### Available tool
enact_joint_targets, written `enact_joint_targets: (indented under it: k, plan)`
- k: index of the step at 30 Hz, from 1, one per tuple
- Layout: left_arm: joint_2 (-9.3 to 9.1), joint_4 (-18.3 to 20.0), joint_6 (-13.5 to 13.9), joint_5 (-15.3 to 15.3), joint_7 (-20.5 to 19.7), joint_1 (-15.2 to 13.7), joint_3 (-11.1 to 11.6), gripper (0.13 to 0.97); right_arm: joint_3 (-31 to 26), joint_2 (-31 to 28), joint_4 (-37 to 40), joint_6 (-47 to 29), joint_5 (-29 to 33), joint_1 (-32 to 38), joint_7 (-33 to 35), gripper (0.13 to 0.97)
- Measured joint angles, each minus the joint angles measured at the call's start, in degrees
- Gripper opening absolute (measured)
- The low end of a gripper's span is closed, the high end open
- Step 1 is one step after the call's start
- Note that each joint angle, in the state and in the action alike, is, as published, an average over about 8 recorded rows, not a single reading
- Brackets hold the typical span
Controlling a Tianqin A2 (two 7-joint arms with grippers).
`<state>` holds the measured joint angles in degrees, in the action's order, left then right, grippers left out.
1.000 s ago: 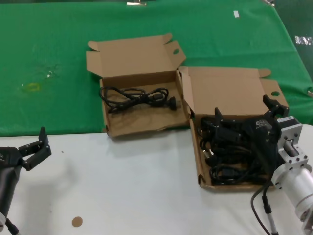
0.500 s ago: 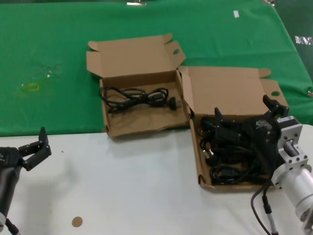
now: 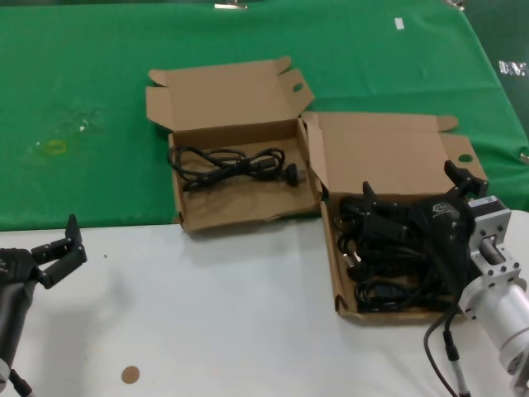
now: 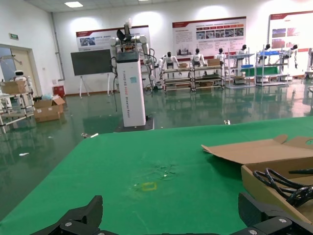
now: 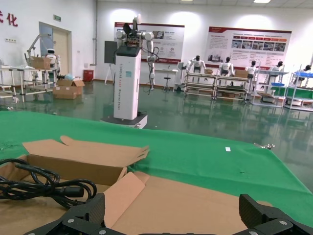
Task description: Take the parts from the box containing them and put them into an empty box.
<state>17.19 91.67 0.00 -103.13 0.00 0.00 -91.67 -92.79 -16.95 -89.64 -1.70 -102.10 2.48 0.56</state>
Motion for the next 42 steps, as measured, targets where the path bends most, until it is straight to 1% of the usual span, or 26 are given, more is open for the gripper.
enact_joint_targets:
  k: [42]
  plan:
    - [0.00,0.00,0.00,0.00,0.00,0.00,0.00,0.966,0.00,0.00,0.00,0.00,0.00,0.00,0.00,0.966]
